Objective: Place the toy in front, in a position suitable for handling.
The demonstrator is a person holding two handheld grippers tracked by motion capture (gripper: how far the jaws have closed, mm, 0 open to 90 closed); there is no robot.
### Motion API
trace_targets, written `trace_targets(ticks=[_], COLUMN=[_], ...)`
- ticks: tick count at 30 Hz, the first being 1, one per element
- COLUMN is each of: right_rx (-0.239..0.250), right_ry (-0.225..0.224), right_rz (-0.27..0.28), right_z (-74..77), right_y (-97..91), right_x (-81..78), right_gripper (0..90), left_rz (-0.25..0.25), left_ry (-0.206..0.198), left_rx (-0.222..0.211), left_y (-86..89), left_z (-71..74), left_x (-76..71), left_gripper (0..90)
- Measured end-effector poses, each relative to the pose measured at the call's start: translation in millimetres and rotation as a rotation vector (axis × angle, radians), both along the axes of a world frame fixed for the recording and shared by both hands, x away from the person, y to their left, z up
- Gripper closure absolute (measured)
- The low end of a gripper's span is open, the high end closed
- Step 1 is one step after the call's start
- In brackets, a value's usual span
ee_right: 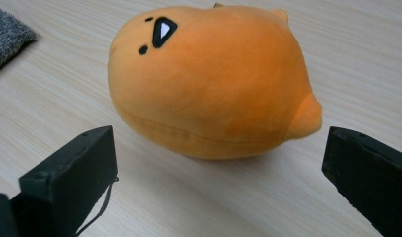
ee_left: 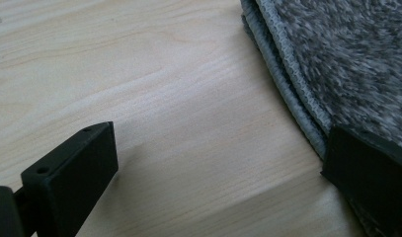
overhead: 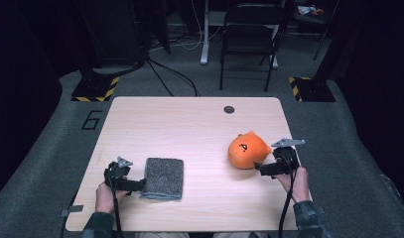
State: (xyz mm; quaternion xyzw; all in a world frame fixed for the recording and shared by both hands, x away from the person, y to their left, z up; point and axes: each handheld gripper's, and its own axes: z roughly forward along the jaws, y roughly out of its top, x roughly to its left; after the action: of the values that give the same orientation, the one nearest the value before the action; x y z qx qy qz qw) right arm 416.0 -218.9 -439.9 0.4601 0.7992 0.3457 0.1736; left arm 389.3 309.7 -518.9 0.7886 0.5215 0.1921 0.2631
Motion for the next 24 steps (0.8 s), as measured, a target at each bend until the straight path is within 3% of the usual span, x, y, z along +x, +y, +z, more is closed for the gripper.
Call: trace_targets(ticks=[15, 20, 22, 24], right_rx=[0.01, 0.006, 0.007, 0.003], right_ry=[0.033, 0.048, 0.083, 0.085], right_rz=[0.008, 0.013, 0.01, 0.016], right_z=[2.2, -1.6, -7.3, -9.3], right_y=[11.3, 12.6, 14.7, 14.7], right_x=[26.5, 33.6, 37.1, 39.0], right_gripper=[1.5, 6.9, 12.6, 13.2], left_rz=[-0.007, -0.01, -0.016, -0.018], left_ry=[0.002, 0.005, 0.004, 0.005], left_rx=[0.0, 0.006, 0.005, 0.005], left_y=[-0.7, -1.3, -1.2, -1.0], left_z=[-0.1, -0.1, -0.1, 0.0], left_x=[0.7, 1.3, 1.5, 1.5], left_gripper=[0.1, 0.2, 0.3, 0.5])
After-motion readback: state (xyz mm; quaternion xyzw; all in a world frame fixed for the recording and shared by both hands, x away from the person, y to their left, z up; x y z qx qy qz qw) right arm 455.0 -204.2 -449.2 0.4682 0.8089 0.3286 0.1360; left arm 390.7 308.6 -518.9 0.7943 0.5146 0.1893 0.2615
